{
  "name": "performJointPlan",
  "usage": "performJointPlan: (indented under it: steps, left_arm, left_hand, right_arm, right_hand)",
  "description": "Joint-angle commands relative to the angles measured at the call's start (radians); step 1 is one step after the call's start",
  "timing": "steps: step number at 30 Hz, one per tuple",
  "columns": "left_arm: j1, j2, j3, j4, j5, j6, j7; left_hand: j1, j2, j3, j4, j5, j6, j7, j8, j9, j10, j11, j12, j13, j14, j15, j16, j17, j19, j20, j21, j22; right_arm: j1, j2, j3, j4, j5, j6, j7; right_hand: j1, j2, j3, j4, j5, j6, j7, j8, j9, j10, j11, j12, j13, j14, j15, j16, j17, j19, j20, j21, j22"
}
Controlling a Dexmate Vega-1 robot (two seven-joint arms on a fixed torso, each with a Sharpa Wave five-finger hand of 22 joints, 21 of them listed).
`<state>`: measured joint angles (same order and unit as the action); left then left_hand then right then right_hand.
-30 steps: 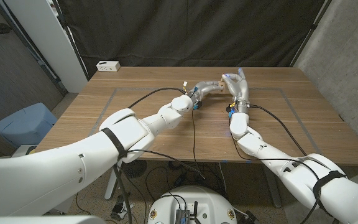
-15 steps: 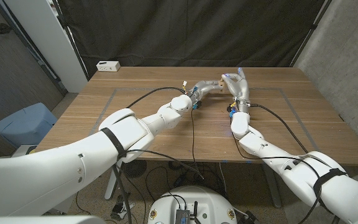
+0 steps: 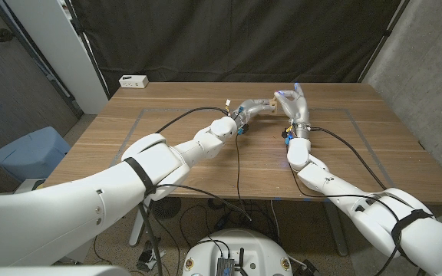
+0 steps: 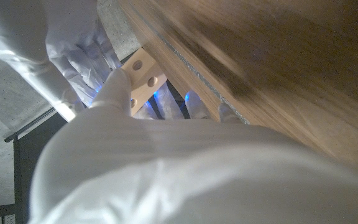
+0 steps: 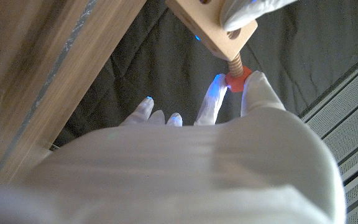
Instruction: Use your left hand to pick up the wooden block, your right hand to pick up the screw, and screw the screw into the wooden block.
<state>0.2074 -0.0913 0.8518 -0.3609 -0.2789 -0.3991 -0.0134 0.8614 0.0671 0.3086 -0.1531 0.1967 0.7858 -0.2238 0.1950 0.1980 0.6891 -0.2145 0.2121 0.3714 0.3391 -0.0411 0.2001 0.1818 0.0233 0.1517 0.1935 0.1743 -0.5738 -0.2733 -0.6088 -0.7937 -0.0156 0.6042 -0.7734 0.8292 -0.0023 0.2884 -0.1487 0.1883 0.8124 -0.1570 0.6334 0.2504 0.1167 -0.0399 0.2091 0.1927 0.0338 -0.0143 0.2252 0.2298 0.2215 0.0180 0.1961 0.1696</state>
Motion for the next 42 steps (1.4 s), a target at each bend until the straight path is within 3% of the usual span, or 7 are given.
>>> performJointPlan:
  steps: [1,42]
  left_arm:
    - [-0.001,-0.002,0.002,0.000,0.001,0.006,0.001]
    - [-0.006,-0.003,0.002,0.002,-0.010,0.041,0.002]
  left_hand:
    - [-0.007,0.005,0.007,0.002,0.003,0.004,0.001,0.005,0.002,-0.006,0.000,0.003,0.002,0.001,-0.063,0.000,0.000,0.000,0.004,0.003,0.004]
    - [-0.006,0.005,0.007,0.002,0.003,0.002,0.001,0.006,0.002,-0.006,0.000,0.004,0.002,0.000,-0.062,0.000,0.000,-0.001,0.005,0.003,0.004]
  right_arm:
    - [-0.008,-0.015,-0.001,-0.026,-0.014,-0.021,0.008]
    - [0.010,-0.008,-0.014,0.010,-0.013,-0.022,0.024]
  right_hand:
    - [-0.003,0.003,-0.002,0.002,-0.003,0.002,-0.005,0.000,0.003,0.004,-0.006,-0.004,0.004,-0.002,-0.004,-0.001,0.005,-0.001,0.001,0.000,0.006]
    - [-0.002,0.006,-0.002,0.001,-0.003,0.003,-0.004,0.001,-0.002,0.008,-0.007,-0.003,0.005,-0.002,-0.003,-0.001,0.005,-0.002,0.001,0.001,0.006]
